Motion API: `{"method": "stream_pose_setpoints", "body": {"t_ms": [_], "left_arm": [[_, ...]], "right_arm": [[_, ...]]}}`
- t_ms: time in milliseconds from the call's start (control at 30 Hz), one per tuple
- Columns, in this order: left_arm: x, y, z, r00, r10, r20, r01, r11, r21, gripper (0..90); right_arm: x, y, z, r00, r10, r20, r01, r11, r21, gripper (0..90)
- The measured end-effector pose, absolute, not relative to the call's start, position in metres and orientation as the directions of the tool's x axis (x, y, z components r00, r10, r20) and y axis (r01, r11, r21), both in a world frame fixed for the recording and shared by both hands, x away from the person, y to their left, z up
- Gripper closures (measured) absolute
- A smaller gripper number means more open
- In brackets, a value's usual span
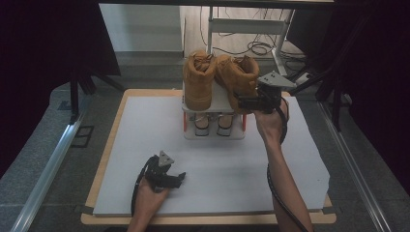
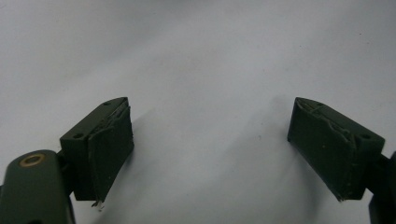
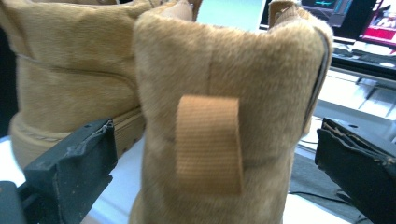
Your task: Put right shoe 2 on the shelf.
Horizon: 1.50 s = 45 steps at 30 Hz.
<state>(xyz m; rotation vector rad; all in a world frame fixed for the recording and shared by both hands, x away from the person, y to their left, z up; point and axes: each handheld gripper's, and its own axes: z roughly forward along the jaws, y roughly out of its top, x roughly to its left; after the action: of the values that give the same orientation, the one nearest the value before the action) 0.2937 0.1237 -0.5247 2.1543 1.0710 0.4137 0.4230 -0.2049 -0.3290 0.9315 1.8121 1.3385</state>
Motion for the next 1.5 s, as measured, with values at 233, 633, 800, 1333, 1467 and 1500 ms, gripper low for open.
{"method": "stream_pose_setpoints", "body": {"t_ms": [233, 633, 800, 1333, 1467, 1500], "left_arm": [[0.294, 0.124, -0.525, 0.609, 0.793, -0.019, 0.574, -0.424, 0.701, 14.1], [0.294, 0.124, -0.524, 0.609, 0.793, -0.018, 0.575, -0.426, 0.699, 14.1], [0.294, 0.124, -0.524, 0.609, 0.793, -0.018, 0.575, -0.426, 0.698, 14.1], [0.294, 0.124, -0.524, 0.611, 0.791, -0.016, 0.574, -0.43, 0.697, 14.1], [0.294, 0.124, -0.524, 0.61, 0.792, -0.017, 0.575, -0.428, 0.698, 14.1], [0.294, 0.124, -0.524, 0.61, 0.792, -0.017, 0.575, -0.427, 0.698, 14.0]], "right_arm": [[0.414, -0.214, -0.336, -0.527, 0.846, -0.077, 0.204, 0.214, 0.955, 3.3], [0.39, -0.233, -0.349, -0.523, 0.848, -0.087, 0.218, 0.232, 0.948, 14.9], [0.379, -0.241, -0.353, -0.525, 0.849, -0.069, 0.224, 0.216, 0.95, 37.6], [0.374, -0.245, -0.372, -0.581, 0.813, -0.032, 0.283, 0.238, 0.929, 89.5], [0.375, -0.241, -0.373, -0.588, 0.808, -0.041, 0.274, 0.246, 0.93, 89.6], [0.375, -0.239, -0.373, -0.595, 0.803, -0.04, 0.273, 0.249, 0.929, 89.6]]}}
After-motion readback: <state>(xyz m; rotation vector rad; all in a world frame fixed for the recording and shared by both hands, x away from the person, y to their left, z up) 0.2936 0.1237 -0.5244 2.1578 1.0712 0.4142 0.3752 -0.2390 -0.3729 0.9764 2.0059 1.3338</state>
